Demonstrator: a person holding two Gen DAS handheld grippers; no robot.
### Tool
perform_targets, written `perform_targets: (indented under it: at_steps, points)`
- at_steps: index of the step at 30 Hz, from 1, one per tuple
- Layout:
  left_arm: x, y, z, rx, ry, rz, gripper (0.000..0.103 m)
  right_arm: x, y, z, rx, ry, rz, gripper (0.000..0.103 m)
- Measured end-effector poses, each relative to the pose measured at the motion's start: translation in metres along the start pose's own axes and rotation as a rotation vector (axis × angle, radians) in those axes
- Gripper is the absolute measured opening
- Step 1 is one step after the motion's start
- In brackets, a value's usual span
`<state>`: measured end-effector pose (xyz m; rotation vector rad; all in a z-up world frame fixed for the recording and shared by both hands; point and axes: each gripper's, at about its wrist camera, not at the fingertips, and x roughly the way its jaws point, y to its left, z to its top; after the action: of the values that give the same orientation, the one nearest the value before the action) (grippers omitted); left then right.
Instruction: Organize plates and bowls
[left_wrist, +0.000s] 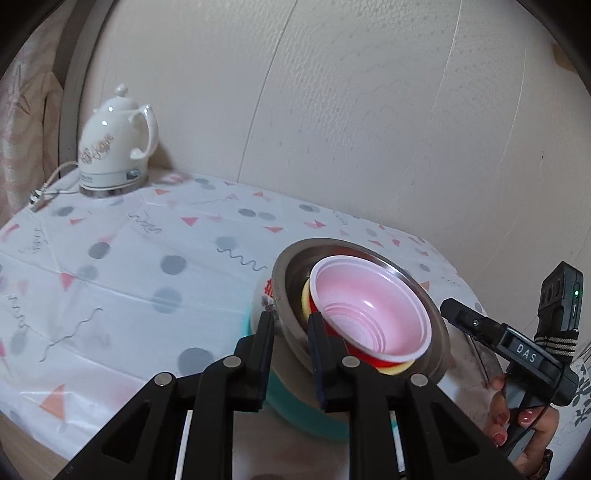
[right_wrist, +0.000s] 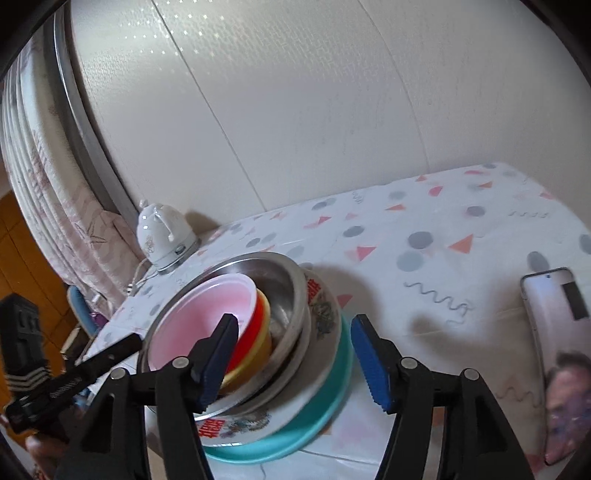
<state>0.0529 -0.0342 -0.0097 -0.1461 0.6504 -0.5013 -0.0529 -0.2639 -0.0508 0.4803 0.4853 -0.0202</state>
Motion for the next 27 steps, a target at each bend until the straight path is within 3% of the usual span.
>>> perform_targets:
  at_steps: [3,7,13,15,20,27]
  points:
    - [-0.012,0.003,-0.005,0.006,-0.016,0.009,0.020,-0.009,0.000,-0.005,0.008,-0.023,-0.011,0.065]
    - [-0.021,-0.001,-0.016,0.020,-0.018,0.027,0.033,-0.029,0.012,-0.015,-0.051,-0.107,-0.064,0.075]
    - [-0.019,-0.017,-0.045,0.129,0.003,0.242,0.036,-0.053,0.039,-0.044,-0.192,-0.215,-0.127,0.103]
    - [-0.015,-0.021,-0.055,0.149,0.030,0.293,0.036,-0.056,0.046,-0.055,-0.229,-0.218,-0.139,0.103]
    - [-0.018,-0.024,-0.071,0.131,0.042,0.309,0.037,-0.055,0.058,-0.079,-0.296,-0.188,-0.166,0.103]
    - [-0.022,-0.032,-0.087,0.156,0.049,0.349,0.041,-0.051,0.062,-0.106,-0.294,-0.172,-0.206,0.103]
